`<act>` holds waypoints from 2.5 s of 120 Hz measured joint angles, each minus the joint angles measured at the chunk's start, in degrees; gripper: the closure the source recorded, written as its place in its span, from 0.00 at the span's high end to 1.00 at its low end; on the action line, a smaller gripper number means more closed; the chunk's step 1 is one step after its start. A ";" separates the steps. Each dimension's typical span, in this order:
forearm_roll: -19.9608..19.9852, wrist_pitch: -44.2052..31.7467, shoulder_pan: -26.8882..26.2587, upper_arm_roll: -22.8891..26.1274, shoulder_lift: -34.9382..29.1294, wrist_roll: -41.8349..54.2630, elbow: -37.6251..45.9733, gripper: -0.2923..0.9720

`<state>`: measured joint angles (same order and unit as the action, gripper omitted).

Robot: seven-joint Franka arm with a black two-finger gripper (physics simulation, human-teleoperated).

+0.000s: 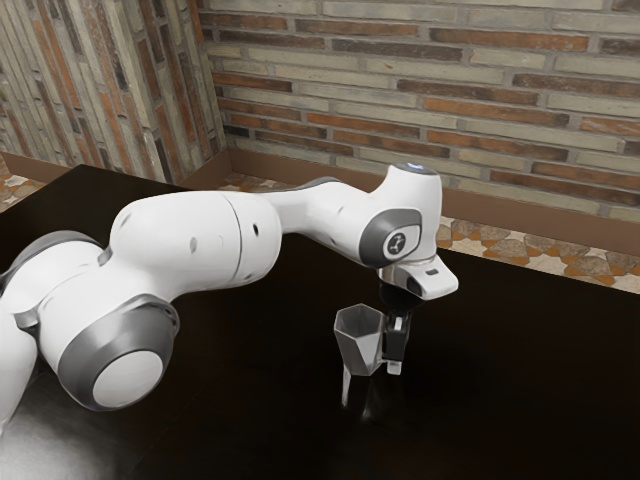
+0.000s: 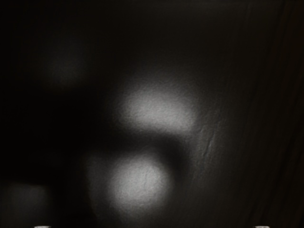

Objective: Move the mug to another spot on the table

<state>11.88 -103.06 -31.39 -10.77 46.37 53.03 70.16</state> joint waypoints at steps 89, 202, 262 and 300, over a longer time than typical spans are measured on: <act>-0.88 -1.47 -0.88 -0.61 -0.86 -0.11 -0.16 0.26; -16.02 -2.78 1.49 -4.49 -13.49 -6.67 21.85 0.23; -18.99 -5.32 5.44 -6.23 -17.20 -10.23 28.25 0.23; -19.39 -6.38 5.65 -6.28 -16.03 -11.23 27.78 0.23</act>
<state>-7.51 -109.43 -25.74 -17.04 30.34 41.80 97.94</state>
